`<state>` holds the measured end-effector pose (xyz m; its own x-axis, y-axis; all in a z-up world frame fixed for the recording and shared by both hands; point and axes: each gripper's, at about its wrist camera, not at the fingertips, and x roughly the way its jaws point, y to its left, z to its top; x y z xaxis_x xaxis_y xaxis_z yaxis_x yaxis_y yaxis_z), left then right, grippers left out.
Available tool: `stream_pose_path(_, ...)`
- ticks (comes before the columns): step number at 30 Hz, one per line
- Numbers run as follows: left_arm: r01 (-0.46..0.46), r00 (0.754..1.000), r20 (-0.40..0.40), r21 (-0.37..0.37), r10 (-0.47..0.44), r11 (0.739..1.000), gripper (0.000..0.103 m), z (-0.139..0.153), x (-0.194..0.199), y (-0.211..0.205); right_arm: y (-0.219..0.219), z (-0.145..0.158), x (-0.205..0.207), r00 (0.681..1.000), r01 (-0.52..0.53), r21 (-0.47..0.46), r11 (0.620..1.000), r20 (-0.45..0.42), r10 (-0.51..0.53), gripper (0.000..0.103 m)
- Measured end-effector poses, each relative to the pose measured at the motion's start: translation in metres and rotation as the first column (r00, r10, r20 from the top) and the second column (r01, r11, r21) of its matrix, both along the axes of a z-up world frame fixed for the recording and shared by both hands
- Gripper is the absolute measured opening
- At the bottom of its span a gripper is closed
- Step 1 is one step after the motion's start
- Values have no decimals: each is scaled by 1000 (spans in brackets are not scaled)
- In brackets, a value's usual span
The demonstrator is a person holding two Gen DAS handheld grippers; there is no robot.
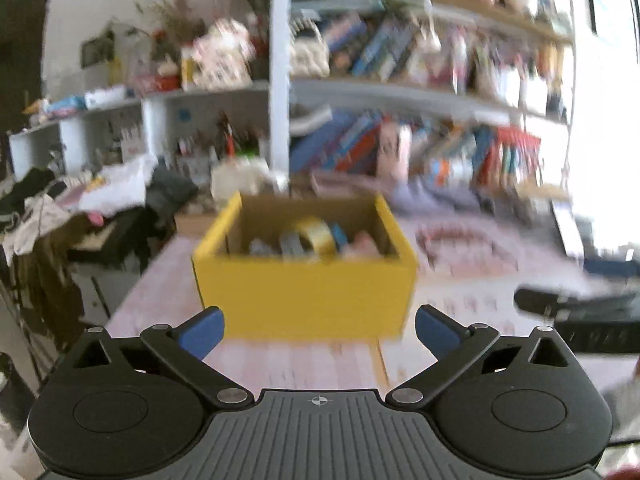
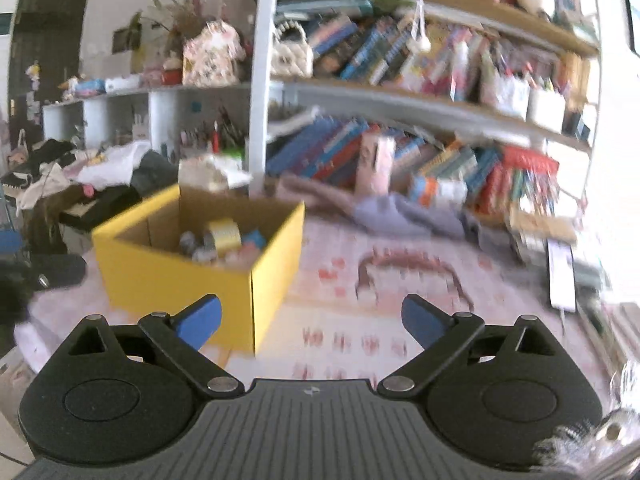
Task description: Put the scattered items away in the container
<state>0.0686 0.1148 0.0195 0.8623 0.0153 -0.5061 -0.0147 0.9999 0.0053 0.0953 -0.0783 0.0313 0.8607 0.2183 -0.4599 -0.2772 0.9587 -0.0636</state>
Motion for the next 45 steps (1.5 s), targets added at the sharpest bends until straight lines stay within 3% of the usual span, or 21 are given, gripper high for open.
stream_pose_path(3,34,999,-17,27,-34,999,103,-5,-3,-9,-5,1,-13,1000,14,-21,1000,-6,-14,101)
stream_pose_path(7,30,1000,5,11,-30,999,103,-4,-10,-13,-16,-4,-24,998,40,-14,999,-39,-40,103)
stream_pose_path(20,26,996,-87,-14,-27,1000,103,-12,-14,-24,-37,-13,-28,992,58,37,998,-111,-54,103)
stream_pose_path(25,17,989,-148,-57,-25,998,103,-18,-12,-24,-38,-19,-23,984,35,51,998,-179,-25,103)
stream_pose_path(45,-14,981,-193,-43,5,999,103,-20,-13,-29,-39,-20,-21,984,11,33,999,-177,-5,103)
